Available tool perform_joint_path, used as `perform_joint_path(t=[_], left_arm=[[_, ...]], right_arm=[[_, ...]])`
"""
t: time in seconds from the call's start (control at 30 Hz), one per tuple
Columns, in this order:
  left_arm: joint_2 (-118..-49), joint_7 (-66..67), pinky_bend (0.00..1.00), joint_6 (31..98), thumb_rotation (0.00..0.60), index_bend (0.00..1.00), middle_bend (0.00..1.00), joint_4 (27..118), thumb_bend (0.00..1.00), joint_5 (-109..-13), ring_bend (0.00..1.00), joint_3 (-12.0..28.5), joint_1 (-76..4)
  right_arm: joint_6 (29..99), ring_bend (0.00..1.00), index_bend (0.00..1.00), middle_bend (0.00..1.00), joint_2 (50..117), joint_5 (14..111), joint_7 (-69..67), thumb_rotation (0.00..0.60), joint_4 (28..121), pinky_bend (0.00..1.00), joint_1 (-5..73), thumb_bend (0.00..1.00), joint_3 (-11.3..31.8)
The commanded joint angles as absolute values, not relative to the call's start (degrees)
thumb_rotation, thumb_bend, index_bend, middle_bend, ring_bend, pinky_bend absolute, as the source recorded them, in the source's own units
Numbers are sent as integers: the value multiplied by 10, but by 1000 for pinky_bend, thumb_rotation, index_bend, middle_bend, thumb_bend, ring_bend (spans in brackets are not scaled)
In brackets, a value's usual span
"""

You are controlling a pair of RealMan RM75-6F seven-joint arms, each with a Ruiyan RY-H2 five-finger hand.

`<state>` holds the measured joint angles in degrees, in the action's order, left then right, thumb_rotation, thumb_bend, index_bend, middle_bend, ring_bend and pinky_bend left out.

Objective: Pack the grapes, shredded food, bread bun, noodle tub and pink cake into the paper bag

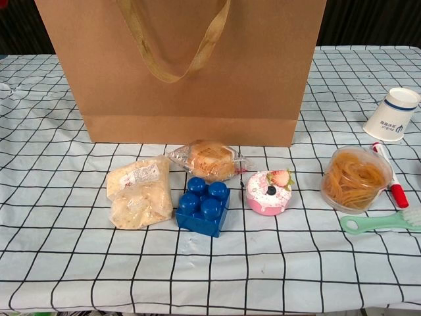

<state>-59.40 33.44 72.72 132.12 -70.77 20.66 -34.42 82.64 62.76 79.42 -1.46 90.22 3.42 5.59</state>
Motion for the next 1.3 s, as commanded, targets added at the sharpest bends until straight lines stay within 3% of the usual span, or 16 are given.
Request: perform_joint_path(t=[0.03,0.2,0.27,0.5,0.67,0.73,0.77,0.83,0.93,1.1,1.3], left_arm=[[-597,380,631,736,600,577,641,1332,513,-651,555,253,-391],[-636,417,631,723,600,574,634,1289,512,-542,555,316,-481],[-674,431,630,715,600,570,623,1230,512,-497,551,336,-536],[-778,413,630,687,600,564,617,1052,512,-461,546,342,-636],[-808,382,606,662,600,540,594,970,500,-459,518,335,-661],[-809,372,568,644,600,477,551,950,444,-450,457,327,-663],[-807,370,536,634,600,442,521,946,405,-445,413,323,-663],[-799,366,361,616,600,297,357,943,244,-432,195,316,-662],[-777,383,133,589,600,145,141,951,89,-396,4,301,-661],[-726,386,70,576,600,126,85,1006,21,-368,0,298,-653],[-651,383,75,623,600,129,97,1110,22,-428,0,290,-607]], right_arm=[[823,237,157,111,627,789,-16,600,900,275,33,292,56],[825,237,157,112,620,775,-24,600,897,275,29,291,62],[830,237,157,113,618,769,-29,600,896,275,25,291,66],[831,237,157,115,610,743,-46,600,884,274,16,291,76],[833,237,157,115,609,735,-44,600,880,275,13,291,80],[832,237,157,115,610,731,-42,600,878,275,13,292,81],[831,237,157,115,610,729,-41,600,878,276,13,292,81],[828,236,157,115,611,726,-40,600,876,276,13,292,82],[824,237,157,115,613,726,-38,600,876,275,15,292,82],[828,237,157,115,614,733,-38,600,879,274,15,291,82],[835,236,157,115,616,732,-34,600,880,274,13,292,85]])
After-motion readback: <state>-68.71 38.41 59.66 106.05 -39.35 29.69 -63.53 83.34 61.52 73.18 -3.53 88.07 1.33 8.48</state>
